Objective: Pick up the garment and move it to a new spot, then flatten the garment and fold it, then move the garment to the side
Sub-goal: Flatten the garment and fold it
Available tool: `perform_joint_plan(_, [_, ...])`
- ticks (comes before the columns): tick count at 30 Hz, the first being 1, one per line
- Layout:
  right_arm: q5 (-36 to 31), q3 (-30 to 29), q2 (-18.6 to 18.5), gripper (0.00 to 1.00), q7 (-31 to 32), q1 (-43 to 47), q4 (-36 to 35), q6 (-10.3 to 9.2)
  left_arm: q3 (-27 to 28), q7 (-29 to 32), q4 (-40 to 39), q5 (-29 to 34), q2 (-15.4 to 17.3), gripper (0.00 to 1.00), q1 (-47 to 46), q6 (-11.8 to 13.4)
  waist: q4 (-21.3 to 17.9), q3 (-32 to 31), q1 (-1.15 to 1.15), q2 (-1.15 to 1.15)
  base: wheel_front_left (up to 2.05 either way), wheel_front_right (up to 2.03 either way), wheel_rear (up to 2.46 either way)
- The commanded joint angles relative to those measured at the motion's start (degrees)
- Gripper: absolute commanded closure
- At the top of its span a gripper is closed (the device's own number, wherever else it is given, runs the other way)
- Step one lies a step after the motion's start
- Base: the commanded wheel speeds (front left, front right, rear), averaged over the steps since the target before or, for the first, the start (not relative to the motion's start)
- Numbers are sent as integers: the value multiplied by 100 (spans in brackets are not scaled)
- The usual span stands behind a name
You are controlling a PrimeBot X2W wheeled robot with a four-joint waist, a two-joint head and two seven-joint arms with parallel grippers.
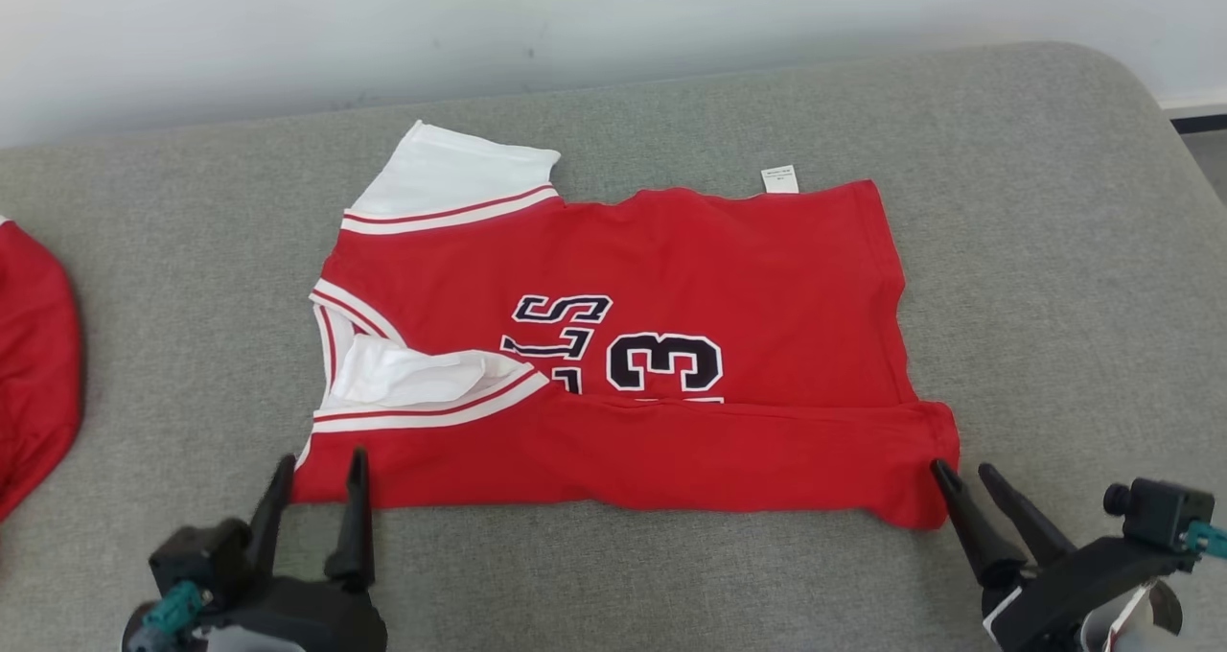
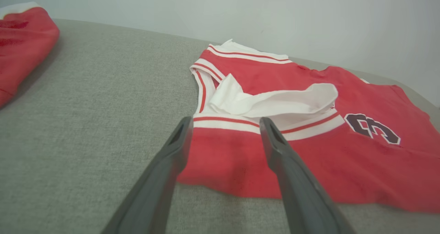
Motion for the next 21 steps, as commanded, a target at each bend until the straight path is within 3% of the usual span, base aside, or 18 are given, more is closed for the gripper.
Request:
perform_joint_plan(1, [-87,-47,46,0,-31,84,40,-14,-14,-27,-10,39,23,0,89,28,29,-5,0,0,0,0,0])
perform_joint_plan(17, [-528,-255,906,0,-45,-270,820,-14,-159,143,834,189,225,0,-486,71,27,308,0,0,0,0,0])
perform_joint_plan(18, [-539,-231,959,9,-36,-314,902,-14,-193,189,950,185,215,0,-518,37,31,313,0,0,0,0,0])
perform_joint_plan(19, [-545,-212,1010,61,-32,-349,968,-14,-216,189,1026,181,202,52,-557,6,37,309,0,0,0,0,0])
perform_joint_plan(20, [-527,-189,1062,100,-32,-361,1005,-14,-226,192,1121,154,180,52,-590,-2,48,292,0,0,0,0,0])
perform_joint_plan(21, [-511,-173,1092,100,-33,-359,1044,-14,-246,183,1193,130,153,100,-590,-36,57,264,0,0,0,0,0])
